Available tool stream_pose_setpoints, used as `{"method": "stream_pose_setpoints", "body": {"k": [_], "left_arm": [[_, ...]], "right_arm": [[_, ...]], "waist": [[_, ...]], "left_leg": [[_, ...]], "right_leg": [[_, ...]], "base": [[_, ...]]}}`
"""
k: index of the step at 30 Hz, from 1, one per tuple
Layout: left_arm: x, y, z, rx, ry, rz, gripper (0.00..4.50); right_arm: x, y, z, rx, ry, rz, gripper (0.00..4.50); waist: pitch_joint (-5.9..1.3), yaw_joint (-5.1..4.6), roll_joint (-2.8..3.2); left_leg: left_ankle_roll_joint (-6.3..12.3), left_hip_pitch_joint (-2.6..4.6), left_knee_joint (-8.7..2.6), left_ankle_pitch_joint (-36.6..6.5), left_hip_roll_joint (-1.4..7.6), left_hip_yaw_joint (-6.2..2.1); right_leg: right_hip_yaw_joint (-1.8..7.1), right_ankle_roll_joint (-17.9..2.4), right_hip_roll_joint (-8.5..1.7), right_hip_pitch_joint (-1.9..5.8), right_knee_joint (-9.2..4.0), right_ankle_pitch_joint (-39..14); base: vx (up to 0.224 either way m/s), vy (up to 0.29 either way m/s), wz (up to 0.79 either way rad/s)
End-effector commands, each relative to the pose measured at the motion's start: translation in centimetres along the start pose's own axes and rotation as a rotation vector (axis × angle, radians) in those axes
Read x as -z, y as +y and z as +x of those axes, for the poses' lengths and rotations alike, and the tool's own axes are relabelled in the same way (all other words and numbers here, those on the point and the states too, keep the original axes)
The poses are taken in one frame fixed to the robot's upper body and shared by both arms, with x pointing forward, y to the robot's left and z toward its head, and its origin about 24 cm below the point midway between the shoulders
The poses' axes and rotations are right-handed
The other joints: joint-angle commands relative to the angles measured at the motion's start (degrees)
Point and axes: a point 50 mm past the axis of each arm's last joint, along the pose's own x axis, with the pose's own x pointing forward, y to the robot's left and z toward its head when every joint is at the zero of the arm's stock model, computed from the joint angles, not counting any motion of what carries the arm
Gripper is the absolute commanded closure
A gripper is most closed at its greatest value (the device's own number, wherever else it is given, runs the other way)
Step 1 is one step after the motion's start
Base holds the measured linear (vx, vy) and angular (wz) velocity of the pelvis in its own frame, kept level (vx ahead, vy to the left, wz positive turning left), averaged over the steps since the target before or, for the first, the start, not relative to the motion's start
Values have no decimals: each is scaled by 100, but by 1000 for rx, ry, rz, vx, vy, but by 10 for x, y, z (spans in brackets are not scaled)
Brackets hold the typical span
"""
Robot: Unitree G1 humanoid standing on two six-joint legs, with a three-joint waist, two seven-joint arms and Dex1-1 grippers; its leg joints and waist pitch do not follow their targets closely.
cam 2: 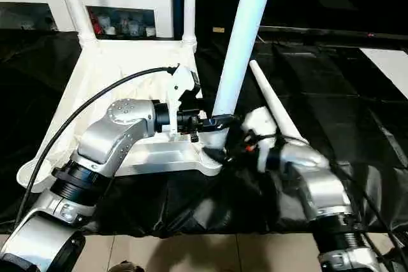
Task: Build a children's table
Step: Insert table leg to table base
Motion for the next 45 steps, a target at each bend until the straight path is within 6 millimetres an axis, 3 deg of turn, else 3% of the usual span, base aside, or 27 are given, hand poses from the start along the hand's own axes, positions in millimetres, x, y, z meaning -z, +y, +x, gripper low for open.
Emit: {"method": "stream_pose_setpoints", "body": {"k": [1, 3, 9, 12, 16, 18, 23, 35, 41, 45], "left_arm": [[17, 4, -1, -40, 109, -12, 262], [17, 4, -1, -35, 110, -12, 262], [18, 4, -1, -23, 117, -10, 262], [19, 3, -1, -15, 121, -9, 262], [19, 2, 0, -6, 124, -10, 262], [19, 2, 0, -5, 125, -10, 262], [20, 1, -1, 1, 129, -10, 262], [21, 0, -2, 16, 138, -13, 262], [22, -1, -2, 21, 141, -15, 262], [22, -2, -3, 26, 145, -16, 262]], "right_arm": [[0, -3, 3, 24, 13, -11, 75], [1, -3, 4, 26, 15, -3, 78], [3, -4, 9, 28, 27, 3, 157], [4, -4, 11, 29, 27, 4, 167], [1, -4, 14, 16, 5, 7, 171], [-1, -3, 15, 5, -10, 25, 133], [-3, -6, 16, 29, -11, -2, 123], [-6, -5, 15, 5, -37, -5, 123], [-7, -3, 16, -11, -53, -10, 123], [-7, -2, 17, -14, -56, -12, 163]], "waist": [[-378, 20, -35], [-375, 14, -28], [-380, 9, -26], [-369, 9, -35], [-365, 2, -32], [-370, 2, -33], [-370, -3, -32], [-362, -5, -20], [-371, -2, -11], [-369, 1, -2]], "left_leg": [[90, 38, -422, -1754, 66, -8], [81, 44, -429, -1822, 72, -11], [85, 43, -432, -1809, 70, -7], [88, 43, -432, -1848, 67, -3], [68, 45, -441, -1894, 74, -13], [76, 43, -439, -1877, 72, -13], [64, 37, -442, -1864, 74, -10], [66, 46, -452, -1941, 77, -14], [78, 37, -450, -1842, 79, -6], [76, 42, -453, -1851, 79, -5]], "right_leg": [[162, -774, -239, 217, -591, -2367], [157, -807, -238, 215, -591, -2338], [164, -865, -240, 225, -581, -2178], [164, -856, -242, 226, -594, -2282], [162, -799, -250, 218, -604, -2412], [164, -797, -250, 221, -604, -2393], [165, -837, -249, 220, -594, -2312], [166, -805, -248, 210, -612, -2428], [174, -901, -242, 220, -584, -2145], [174, -923, -240, 223, -581, -2136]], "base": [[0, 0, 0], [0, 0, 0], [0, 0, 0], [0, 0, 0], [0, 0, 0], [0, 0, 0], [0, 0, 0], [0, 0, 0], [0, 0, 0], [0, 0, 0]]}}
